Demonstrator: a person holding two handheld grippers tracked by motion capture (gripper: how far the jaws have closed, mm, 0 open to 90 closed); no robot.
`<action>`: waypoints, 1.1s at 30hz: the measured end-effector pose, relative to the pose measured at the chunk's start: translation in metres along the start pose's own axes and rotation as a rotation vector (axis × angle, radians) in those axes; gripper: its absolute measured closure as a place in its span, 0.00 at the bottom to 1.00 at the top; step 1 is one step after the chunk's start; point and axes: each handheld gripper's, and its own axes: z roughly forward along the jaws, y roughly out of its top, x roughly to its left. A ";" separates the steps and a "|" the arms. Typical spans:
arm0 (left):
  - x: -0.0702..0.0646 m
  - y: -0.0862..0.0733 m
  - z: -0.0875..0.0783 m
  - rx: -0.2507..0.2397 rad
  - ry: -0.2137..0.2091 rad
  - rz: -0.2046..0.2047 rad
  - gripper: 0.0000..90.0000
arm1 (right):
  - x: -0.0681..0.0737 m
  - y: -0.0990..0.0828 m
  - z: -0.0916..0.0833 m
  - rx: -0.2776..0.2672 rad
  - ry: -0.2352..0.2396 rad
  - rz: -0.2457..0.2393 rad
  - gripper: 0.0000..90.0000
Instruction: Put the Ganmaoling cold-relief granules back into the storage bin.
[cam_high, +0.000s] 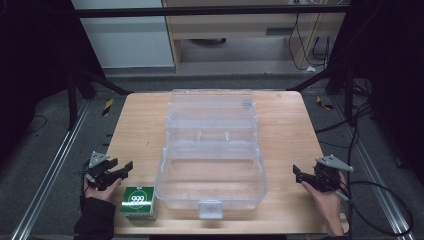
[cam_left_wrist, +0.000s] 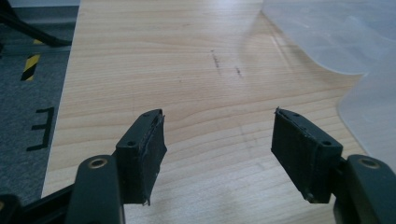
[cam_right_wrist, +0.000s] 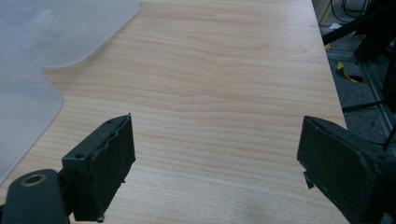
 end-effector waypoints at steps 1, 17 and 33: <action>-0.001 0.002 -0.002 -0.002 -0.013 0.001 0.39 | 0.000 0.000 -0.001 0.000 0.001 -0.001 0.13; -0.010 0.027 -0.027 -0.007 -0.128 0.116 0.38 | 0.002 -0.003 -0.002 0.006 -0.038 -0.029 0.12; -0.018 0.059 -0.054 0.046 -0.238 0.289 0.32 | 0.001 -0.005 -0.002 0.017 -0.038 -0.037 0.12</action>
